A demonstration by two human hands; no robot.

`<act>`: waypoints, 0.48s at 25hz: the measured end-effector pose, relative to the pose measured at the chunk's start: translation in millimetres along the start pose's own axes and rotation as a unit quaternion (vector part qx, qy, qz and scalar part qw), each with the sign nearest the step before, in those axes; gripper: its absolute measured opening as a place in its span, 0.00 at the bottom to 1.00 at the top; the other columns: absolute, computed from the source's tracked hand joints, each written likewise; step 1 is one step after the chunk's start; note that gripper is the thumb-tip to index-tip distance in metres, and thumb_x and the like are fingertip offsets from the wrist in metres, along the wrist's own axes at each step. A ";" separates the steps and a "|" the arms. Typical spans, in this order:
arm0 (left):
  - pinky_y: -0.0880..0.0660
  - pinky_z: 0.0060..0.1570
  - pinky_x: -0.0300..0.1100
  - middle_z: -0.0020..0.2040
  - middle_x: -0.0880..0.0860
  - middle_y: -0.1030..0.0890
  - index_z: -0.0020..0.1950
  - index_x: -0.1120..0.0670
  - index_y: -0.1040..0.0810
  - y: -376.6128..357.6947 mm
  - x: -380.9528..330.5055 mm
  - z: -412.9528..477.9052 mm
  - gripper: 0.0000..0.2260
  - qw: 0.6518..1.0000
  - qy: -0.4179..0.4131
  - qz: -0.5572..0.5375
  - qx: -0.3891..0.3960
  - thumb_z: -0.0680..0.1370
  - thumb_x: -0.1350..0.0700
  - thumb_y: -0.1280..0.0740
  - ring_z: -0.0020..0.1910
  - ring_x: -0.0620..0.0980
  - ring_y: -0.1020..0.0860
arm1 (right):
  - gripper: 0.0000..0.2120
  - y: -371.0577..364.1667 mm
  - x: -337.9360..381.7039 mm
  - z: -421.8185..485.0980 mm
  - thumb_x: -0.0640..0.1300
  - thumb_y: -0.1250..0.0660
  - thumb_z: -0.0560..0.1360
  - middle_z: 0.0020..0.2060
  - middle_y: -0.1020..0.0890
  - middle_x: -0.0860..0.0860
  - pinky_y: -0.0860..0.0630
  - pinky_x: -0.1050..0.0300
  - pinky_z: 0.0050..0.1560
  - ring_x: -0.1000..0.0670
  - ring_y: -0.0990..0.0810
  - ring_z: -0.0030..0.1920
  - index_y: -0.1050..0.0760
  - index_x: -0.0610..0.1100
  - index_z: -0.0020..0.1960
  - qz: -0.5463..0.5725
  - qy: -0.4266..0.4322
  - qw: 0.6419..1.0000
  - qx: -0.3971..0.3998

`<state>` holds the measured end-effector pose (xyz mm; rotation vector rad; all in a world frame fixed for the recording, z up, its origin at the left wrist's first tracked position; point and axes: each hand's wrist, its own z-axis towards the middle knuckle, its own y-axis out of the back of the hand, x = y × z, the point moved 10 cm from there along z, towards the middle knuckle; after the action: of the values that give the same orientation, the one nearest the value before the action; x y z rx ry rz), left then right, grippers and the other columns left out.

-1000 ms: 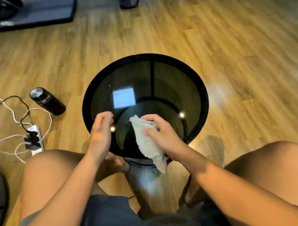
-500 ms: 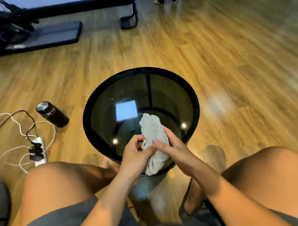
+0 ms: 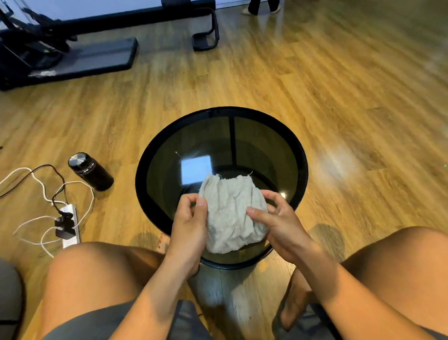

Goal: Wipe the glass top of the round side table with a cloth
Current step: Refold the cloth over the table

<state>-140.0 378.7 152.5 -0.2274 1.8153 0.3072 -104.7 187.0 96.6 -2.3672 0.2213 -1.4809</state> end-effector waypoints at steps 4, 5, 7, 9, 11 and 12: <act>0.21 0.50 0.51 0.48 0.58 0.14 0.61 0.56 0.27 -5.9 8.7 -2.7 0.11 0.984 0.102 -0.109 0.094 0.80 0.62 0.33 0.51 0.56 0.16 | 0.20 -3.7 4.1 0.5 0.28 0.44 0.76 0.63 0.22 0.37 0.24 0.41 0.62 0.37 0.23 0.64 0.30 0.37 0.66 0.139 -0.033 0.988 0.051; 0.21 0.51 0.50 0.49 0.58 0.14 0.62 0.56 0.26 -5.4 7.1 -2.6 0.12 0.982 0.107 -0.111 0.108 0.79 0.64 0.33 0.51 0.56 0.16 | 0.22 -5.7 5.8 -0.1 0.28 0.44 0.74 0.64 0.22 0.37 0.24 0.40 0.63 0.37 0.24 0.65 0.30 0.36 0.67 0.151 -0.038 0.985 0.070; 0.21 0.49 0.46 0.51 0.57 0.14 0.62 0.58 0.22 -1.4 1.4 -1.1 0.13 0.985 0.090 -0.096 0.115 0.78 0.68 0.35 0.52 0.53 0.16 | 0.21 -11.0 9.5 -1.7 0.33 0.38 0.74 0.62 0.21 0.37 0.25 0.39 0.63 0.38 0.22 0.63 0.29 0.35 0.67 0.121 -0.034 0.987 0.095; 0.21 0.48 0.43 0.52 0.57 0.14 0.59 0.59 0.19 4.5 -2.1 -0.3 0.12 0.986 0.073 -0.110 0.104 0.79 0.67 0.37 0.53 0.54 0.17 | 0.17 -9.4 13.4 -2.1 0.41 0.29 0.73 0.54 0.17 0.40 0.20 0.44 0.54 0.42 0.17 0.55 0.26 0.38 0.60 0.045 -0.011 0.996 0.076; 0.21 0.51 0.46 0.53 0.58 0.15 0.57 0.58 0.17 9.0 -2.1 -1.0 0.13 0.983 0.072 -0.145 0.086 0.81 0.67 0.39 0.55 0.54 0.17 | 0.13 -5.7 17.4 -0.2 0.43 0.30 0.73 0.47 0.14 0.44 0.18 0.51 0.44 0.45 0.14 0.48 0.25 0.41 0.55 0.006 0.017 0.999 0.046; 0.21 0.54 0.49 0.54 0.58 0.15 0.58 0.57 0.18 11.8 -0.5 -1.1 0.13 0.982 0.076 -0.160 0.072 0.81 0.66 0.40 0.56 0.55 0.17 | 0.09 -4.7 18.9 0.2 0.40 0.32 0.75 0.46 0.13 0.46 0.18 0.51 0.43 0.45 0.14 0.47 0.25 0.42 0.54 0.004 0.028 0.999 0.035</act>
<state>-144.5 389.5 154.3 -0.4454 1.9067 -0.0702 -96.3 185.7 114.2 -2.2689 0.1907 -1.5277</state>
